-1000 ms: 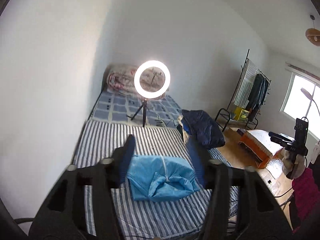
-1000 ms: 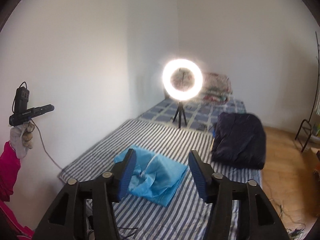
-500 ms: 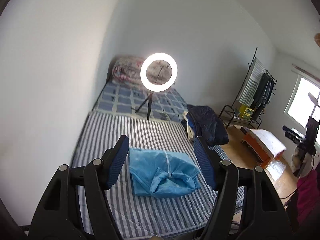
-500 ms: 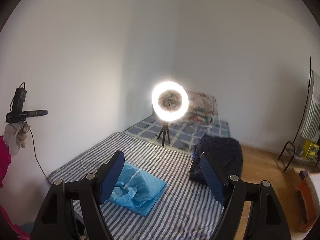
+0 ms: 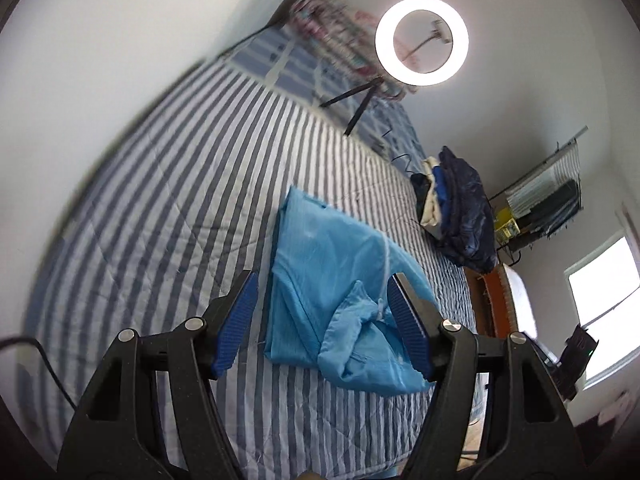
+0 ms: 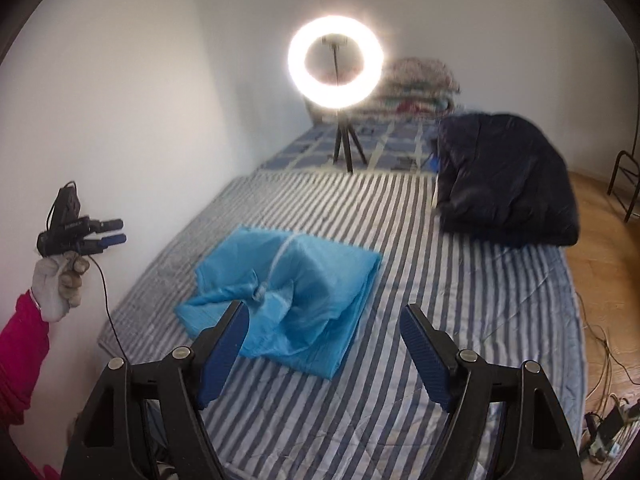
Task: Fold large clothes
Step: 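Grasp the folded coat edge with both grippers and straighten it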
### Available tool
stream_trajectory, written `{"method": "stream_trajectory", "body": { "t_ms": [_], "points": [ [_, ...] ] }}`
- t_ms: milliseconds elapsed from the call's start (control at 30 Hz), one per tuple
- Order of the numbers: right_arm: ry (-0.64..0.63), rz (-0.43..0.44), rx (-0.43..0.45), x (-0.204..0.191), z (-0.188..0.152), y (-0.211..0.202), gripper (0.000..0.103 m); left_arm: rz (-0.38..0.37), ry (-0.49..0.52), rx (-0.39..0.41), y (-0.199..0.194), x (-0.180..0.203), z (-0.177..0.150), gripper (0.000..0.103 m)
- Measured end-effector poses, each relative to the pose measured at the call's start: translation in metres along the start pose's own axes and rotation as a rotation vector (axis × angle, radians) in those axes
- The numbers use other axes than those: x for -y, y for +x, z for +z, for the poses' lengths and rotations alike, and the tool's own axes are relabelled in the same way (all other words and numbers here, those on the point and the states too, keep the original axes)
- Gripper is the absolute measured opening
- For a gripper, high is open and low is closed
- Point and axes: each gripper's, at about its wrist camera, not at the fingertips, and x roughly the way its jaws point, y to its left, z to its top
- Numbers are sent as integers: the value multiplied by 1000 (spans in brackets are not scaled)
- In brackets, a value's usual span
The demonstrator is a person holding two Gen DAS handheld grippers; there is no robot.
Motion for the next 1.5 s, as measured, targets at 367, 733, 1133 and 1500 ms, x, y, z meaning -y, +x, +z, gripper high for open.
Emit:
{"method": "stream_trajectory", "body": {
  "t_ms": [367,733,1133,1500],
  "points": [
    [251,206,-150,45,-16,126,80,4,-162,-142,126,-47,7,69],
    [356,271,-270,54,-22,195,30,-58,-149,-192,175,-40,0,8],
    [321,248,-304,53,-49,191,2,56,-28,-199,176,-24,-25,5],
    [105,58,-129,26,-8,118,30,80,145,-43,118,18,-12,27]
  ]
}}
